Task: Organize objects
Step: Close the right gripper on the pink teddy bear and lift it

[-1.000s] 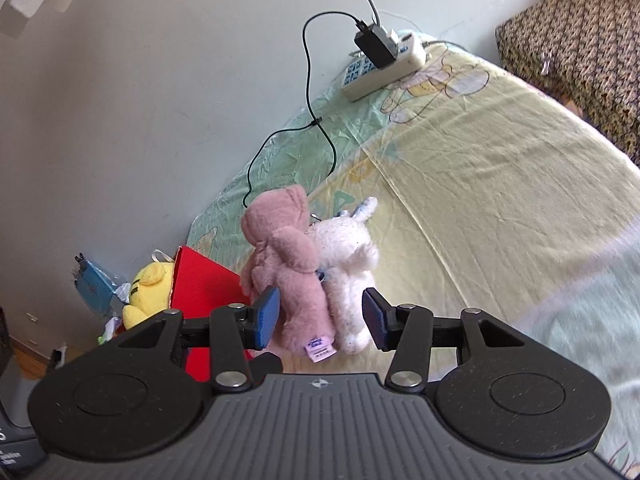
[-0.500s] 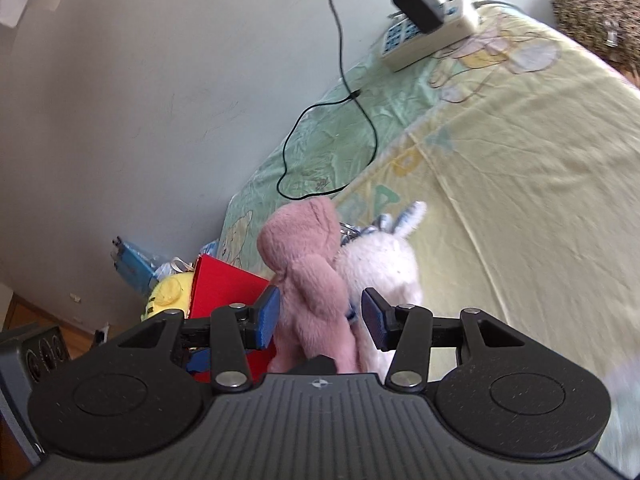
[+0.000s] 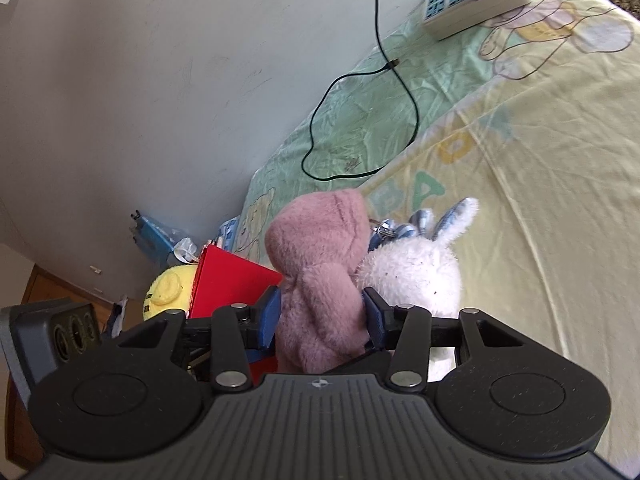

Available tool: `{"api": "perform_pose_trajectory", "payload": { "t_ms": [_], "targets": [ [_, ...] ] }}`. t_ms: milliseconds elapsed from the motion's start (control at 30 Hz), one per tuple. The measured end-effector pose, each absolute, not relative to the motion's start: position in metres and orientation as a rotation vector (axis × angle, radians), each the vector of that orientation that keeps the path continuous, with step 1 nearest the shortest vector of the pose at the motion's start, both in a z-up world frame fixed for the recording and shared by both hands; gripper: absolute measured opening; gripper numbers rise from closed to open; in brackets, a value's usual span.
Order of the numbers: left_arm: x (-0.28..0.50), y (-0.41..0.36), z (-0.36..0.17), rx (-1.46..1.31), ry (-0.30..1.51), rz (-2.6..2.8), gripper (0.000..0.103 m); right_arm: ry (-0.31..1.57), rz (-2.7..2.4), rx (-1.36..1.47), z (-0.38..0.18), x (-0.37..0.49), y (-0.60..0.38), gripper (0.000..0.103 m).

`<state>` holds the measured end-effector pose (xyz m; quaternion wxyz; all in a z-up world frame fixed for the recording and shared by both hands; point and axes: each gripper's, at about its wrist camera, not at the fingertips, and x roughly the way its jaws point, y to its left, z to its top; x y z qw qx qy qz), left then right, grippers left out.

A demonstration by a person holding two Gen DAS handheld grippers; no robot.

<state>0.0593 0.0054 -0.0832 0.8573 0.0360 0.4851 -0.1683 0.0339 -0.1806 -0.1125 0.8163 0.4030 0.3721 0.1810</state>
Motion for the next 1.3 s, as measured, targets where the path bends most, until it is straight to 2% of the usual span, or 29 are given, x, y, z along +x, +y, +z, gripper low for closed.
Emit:
{"api": "perform_pose_trajectory", "payload": {
  "t_ms": [133, 400, 1300],
  "targets": [
    [0.063, 0.002, -0.086, 0.088, 1.014, -0.361, 0.092, 0.795, 0.419, 0.868, -0.116, 0.039, -0.179, 0.037],
    [0.057, 0.003, -0.081, 0.091, 1.013, -0.371, 0.078, 0.766, 0.446, 0.822, -0.104, 0.030, -0.180, 0.032],
    [-0.037, 0.008, -0.037, 0.082, 0.924, -0.503, 0.077, 0.659, 0.379, 0.727, -0.056, -0.072, -0.164, 0.031]
  ]
}}
